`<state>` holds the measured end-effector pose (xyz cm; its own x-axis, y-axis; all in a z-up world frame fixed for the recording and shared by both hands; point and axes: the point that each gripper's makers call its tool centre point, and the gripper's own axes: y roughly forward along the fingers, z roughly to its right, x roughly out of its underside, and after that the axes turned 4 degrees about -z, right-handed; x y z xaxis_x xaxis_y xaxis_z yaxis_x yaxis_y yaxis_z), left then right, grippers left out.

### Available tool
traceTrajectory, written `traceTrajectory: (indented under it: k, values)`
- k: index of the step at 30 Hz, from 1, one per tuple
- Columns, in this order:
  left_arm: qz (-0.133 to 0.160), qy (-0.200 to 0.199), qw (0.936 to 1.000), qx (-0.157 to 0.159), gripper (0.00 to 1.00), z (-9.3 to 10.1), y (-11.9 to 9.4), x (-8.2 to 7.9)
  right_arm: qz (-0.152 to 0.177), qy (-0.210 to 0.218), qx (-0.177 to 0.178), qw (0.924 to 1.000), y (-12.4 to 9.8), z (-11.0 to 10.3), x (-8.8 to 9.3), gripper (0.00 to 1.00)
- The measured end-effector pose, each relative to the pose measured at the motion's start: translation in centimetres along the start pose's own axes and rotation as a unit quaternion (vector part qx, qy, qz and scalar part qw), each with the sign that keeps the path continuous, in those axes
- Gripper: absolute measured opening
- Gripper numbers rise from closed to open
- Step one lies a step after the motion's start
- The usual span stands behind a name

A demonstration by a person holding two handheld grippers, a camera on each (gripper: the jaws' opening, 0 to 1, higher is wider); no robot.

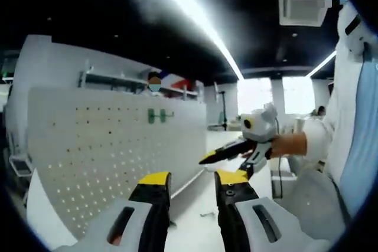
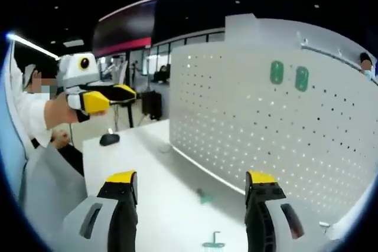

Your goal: Insert the hook assembly into the mounting plate slot until the hook locks in place.

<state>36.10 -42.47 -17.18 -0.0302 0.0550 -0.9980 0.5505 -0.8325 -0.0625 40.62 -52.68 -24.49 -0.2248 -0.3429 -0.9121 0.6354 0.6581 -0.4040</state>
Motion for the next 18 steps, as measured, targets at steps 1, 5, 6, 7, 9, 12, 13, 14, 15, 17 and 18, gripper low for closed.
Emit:
traceTrajectory:
  k: [1, 5, 6, 7, 9, 12, 13, 14, 15, 17, 18]
  values:
    - [-0.001, -0.001, 1.0, 0.0, 0.3, 0.1, 0.0, 0.1, -0.003, 0.004, 0.001, 1.0, 0.3, 0.1, 0.2, 0.72]
    - [-0.002, -0.003, 1.0, 0.002, 0.29, 0.3, -0.2, 0.2, -0.021, 0.013, 0.013, 0.9996, 1.6, 0.8, 1.1, 0.64]
    - [-0.002, -0.004, 1.0, 0.002, 0.29, 0.4, -0.2, 0.3, -0.024, 0.013, 0.016, 0.9995, 2.1, 0.9, 1.3, 0.62]
    - [-0.001, -0.004, 1.0, 0.002, 0.29, 0.4, -0.2, 0.3, -0.029, 0.013, 0.018, 0.9994, 2.4, 1.0, 1.5, 0.61]
    - [0.001, -0.006, 1.0, 0.003, 0.29, 0.5, -0.2, 0.3, -0.044, 0.013, 0.024, 0.9987, 3.2, 1.4, 2.1, 0.58]
    - [-0.001, -0.007, 1.0, 0.003, 0.29, 0.6, -0.2, 0.6, -0.06, 0.015, 0.029, 0.9977, 4.4, 1.5, 2.9, 0.53]
    - [-0.003, -0.007, 1.0, 0.003, 0.29, 0.6, -0.2, 0.8, -0.066, 0.014, 0.03, 0.9973, 4.9, 1.6, 3.3, 0.52]
    - [-0.004, -0.008, 1.0, 0.004, 0.29, 0.7, -0.2, 0.9, -0.07, 0.015, 0.033, 0.9969, 5.2, 1.6, 3.6, 0.5]
    - [-0.005, -0.009, 0.9999, 0.004, 0.29, 0.7, -0.2, 1.1, -0.077, 0.017, 0.035, 0.9963, 5.5, 1.7, 4.0, 0.48]
    - [-0.006, -0.01, 0.9999, 0.004, 0.28, 0.6, -0.2, 1.2, -0.089, 0.023, 0.033, 0.9952, 6.2, 1.7, 4.6, 0.45]
    - [-0.006, -0.011, 0.9999, 0.004, 0.28, 0.6, -0.2, 1.3, -0.094, 0.027, 0.033, 0.9947, 6.6, 1.8, 4.8, 0.43]
